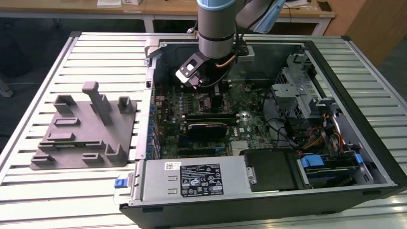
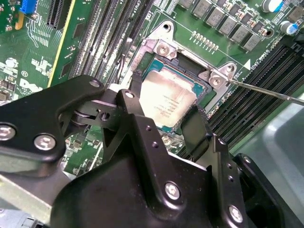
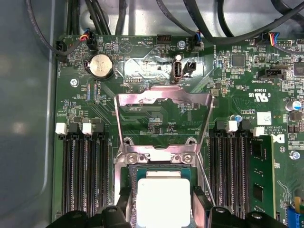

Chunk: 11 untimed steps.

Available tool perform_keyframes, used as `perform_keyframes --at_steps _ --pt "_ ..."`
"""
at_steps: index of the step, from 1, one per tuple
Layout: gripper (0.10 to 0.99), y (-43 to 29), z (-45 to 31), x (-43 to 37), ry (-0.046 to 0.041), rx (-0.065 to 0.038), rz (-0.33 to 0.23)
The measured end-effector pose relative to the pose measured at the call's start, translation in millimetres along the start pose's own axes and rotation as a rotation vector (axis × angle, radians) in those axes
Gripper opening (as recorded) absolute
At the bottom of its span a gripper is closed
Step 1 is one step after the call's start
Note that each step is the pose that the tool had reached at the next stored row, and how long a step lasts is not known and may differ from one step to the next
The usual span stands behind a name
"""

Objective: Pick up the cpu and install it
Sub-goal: 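Place the cpu into insertion slot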

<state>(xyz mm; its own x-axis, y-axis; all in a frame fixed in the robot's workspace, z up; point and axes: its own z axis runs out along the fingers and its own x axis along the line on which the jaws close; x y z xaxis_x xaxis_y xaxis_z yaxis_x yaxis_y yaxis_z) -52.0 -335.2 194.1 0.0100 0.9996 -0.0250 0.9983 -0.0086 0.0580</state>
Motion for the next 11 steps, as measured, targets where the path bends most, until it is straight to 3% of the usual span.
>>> perform_keyframes --at_steps 3,4,11 --pt "0.596 0.0 -0.2 0.0 0.0 0.0 0.0" --pt "0.533 0.0 -0.4 -0.1 -0.0004 0.0 0.0" --pt "0.525 0.0 -0.5 0.0 0.0003 0.0 -0.003"
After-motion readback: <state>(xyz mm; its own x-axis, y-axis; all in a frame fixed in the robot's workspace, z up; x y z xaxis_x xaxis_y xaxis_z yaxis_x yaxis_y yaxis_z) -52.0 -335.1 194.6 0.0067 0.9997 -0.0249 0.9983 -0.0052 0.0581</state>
